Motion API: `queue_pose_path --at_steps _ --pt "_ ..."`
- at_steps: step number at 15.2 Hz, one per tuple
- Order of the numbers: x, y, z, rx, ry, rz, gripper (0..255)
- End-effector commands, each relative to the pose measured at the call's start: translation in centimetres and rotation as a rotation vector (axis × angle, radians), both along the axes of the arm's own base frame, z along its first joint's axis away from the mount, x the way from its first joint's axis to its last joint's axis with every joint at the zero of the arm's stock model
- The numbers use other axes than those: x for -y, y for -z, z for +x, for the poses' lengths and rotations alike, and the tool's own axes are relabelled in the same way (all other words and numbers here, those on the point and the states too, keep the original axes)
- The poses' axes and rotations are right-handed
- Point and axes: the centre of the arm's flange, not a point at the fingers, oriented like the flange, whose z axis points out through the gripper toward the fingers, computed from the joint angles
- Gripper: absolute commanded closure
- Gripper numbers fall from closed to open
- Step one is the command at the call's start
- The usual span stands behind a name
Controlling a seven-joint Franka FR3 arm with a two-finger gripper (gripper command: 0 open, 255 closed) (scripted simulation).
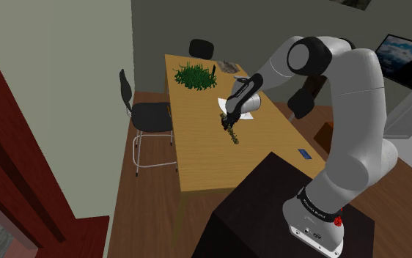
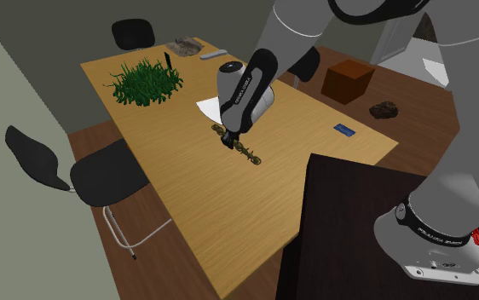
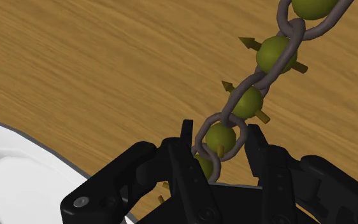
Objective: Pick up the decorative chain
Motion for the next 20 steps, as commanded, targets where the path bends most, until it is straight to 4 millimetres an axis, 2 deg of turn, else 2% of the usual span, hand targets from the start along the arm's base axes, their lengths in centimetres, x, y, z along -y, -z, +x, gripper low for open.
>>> queue_pose_path --at_steps 1,6,20 --pt "0.0 0.0 0.0 0.000 0.000 0.000 255" --pt "0.0 0.0 0.0 0.000 0.000 0.000 255" --pt "0.0 -7.4 0.0 0.000 0.000 0.000 255"
